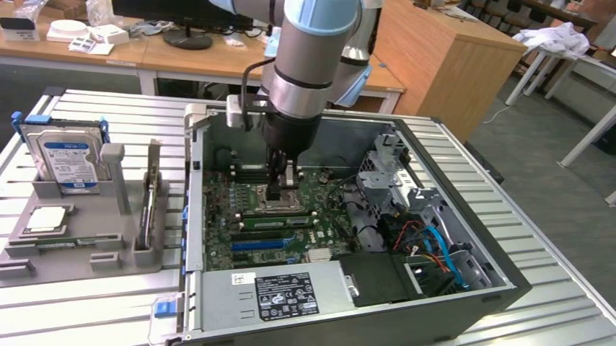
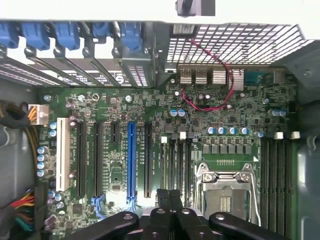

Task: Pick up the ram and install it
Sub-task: 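Press down the ram until it locks into place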

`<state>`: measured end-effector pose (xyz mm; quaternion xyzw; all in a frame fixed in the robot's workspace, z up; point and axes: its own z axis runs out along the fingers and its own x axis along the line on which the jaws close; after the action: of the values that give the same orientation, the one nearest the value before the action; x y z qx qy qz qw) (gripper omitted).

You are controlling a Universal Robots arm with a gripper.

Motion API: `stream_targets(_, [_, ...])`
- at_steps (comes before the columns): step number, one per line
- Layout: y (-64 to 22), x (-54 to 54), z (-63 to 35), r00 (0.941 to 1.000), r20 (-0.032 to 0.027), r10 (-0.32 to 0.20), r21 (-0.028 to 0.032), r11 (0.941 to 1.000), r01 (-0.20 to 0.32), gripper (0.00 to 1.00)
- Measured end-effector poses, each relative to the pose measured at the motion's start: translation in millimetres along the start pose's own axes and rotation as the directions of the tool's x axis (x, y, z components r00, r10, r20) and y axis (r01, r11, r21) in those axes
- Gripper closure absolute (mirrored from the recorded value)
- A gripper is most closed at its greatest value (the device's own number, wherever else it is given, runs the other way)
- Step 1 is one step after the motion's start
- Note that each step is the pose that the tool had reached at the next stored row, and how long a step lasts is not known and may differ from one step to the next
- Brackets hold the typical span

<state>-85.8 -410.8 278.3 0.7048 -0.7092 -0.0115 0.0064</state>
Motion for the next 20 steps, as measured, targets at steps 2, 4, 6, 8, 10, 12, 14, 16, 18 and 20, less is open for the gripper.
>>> stream_targets(2, [0.1,0.0,-3.3,1.0,0.0,0.0,0.0,1.0,0.0,0.89])
stream_targets(4, [0.2,0.0,-6.2,1.0,0.0,0.0,0.0,1.0,0.0,0.89])
stream_targets(6, [0.2,0.0,-9.9,1.0,0.0,0.0,0.0,1.0,0.0,0.89])
stream_targets(8, [0.4,-0.1,-14.0,1.0,0.0001,0.0,0.0001,1.0,0.0,0.89])
stream_targets(10, [0.5,-0.1,-18.2,1.0,0.0,0.0,0.0,1.0,0.0,0.89])
stream_targets(12, [0.6,-0.1,-22.1,1.0,-0.0001,0.0,0.0,1.0,0.0,0.89])
stream_targets(14, [0.7,-0.2,-26.2,1.0,0.0,0.0,0.0,1.0,0.0,0.89])
stream_targets(16, [0.8,-0.2,-30.4,1.0,0.0,0.0,0.0,1.0,0.0,0.89])
stream_targets(18, [0.9,-0.2,-34.4,1.0,0.0001,0.0,0.0,1.0,0.0,0.89])
stream_targets(20, [1.0,-0.3,-38.0,1.0,0.0,0.0,0.0,1.0,0.0,0.89])
